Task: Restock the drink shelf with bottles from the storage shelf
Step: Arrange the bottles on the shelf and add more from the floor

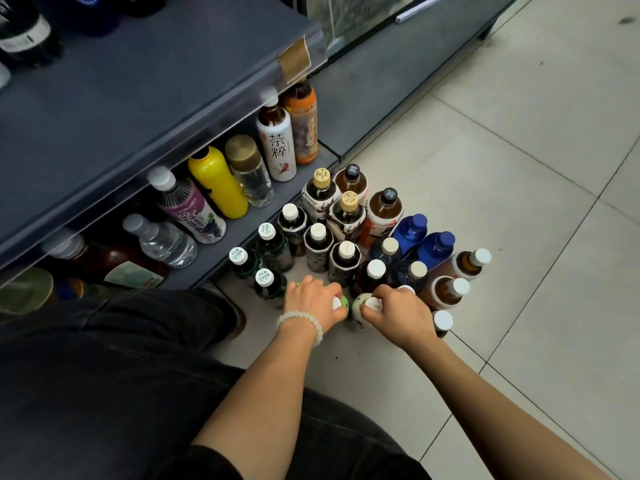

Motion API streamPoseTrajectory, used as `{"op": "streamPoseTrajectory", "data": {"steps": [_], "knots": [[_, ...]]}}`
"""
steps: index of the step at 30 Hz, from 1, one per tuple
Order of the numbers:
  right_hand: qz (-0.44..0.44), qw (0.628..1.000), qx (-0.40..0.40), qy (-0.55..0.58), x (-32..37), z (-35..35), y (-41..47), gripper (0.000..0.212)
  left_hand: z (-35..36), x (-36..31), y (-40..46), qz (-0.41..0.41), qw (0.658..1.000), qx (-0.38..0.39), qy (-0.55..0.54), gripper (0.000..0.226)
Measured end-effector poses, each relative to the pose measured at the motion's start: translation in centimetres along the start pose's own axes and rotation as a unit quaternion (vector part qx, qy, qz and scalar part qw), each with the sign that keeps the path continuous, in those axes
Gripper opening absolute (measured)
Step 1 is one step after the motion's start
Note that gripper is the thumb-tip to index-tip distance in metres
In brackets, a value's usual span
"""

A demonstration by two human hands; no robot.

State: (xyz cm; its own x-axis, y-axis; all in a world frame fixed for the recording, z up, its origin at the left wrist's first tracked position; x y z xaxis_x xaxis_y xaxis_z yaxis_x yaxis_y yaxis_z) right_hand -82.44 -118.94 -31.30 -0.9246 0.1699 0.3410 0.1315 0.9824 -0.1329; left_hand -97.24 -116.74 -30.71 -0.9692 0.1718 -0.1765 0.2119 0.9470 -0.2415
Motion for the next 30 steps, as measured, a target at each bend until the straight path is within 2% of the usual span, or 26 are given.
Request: {"op": "streamPoseTrajectory", "data": {"steps": [4, 8, 12, 16, 22, 26, 30], "knots": [[-0.033, 0.999, -0.014, 0.029, 0.8, -2.2, 0.1, 0.031, -2.5, -0.1, -0.9, 0.007, 0.999, -0.028, -0.014, 0.031], [-0.069, 0.995, -0.054, 0.044, 2.2, -5.9, 0.1, 0.032, -5.8, -1.0, -2.3, 0.060, 0.994, -0.069, 0.068, 0.032], [-0.102, 0.990, -0.076, 0.062, 4.1, -9.2, -0.1, 0.026, -8.9, -1.2, -4.2, 0.032, 0.993, -0.095, 0.066, 0.033], [-0.128, 0.984, -0.101, 0.079, 6.9, -12.9, -0.8, 0.027, -13.0, -1.4, -6.5, 0.017, 0.987, -0.156, 0.038, 0.029], [-0.157, 0.966, -0.141, 0.149, 12.8, -18.2, 0.0, 0.029, -20.4, 0.2, -9.3, -0.040, 0.959, -0.277, -0.036, 0.025], [-0.209, 0.949, -0.153, 0.177, 18.4, -21.9, 0.7, 0.034, -25.1, 3.9, -11.7, -0.129, 0.936, -0.309, -0.109, 0.020], [-0.260, 0.936, -0.137, 0.192, 24.9, -24.5, 1.2, 0.029, -28.6, 8.7, -13.3, -0.191, 0.911, -0.328, -0.159, 0.010]]}}
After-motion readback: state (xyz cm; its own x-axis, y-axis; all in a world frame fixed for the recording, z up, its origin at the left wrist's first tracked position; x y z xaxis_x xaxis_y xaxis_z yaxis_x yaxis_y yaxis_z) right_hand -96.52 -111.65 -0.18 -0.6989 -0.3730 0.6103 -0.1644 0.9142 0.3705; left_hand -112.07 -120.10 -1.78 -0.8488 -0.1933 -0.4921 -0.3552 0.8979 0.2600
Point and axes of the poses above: each hand's wrist, its own y-axis towards the middle knuckle, its own z-axis out of the palm, x = y × z, the point moved 5 cm from there along y, towards the middle knuckle, and after that the axes turned 14 degrees about -x, right-handed, at the moved point
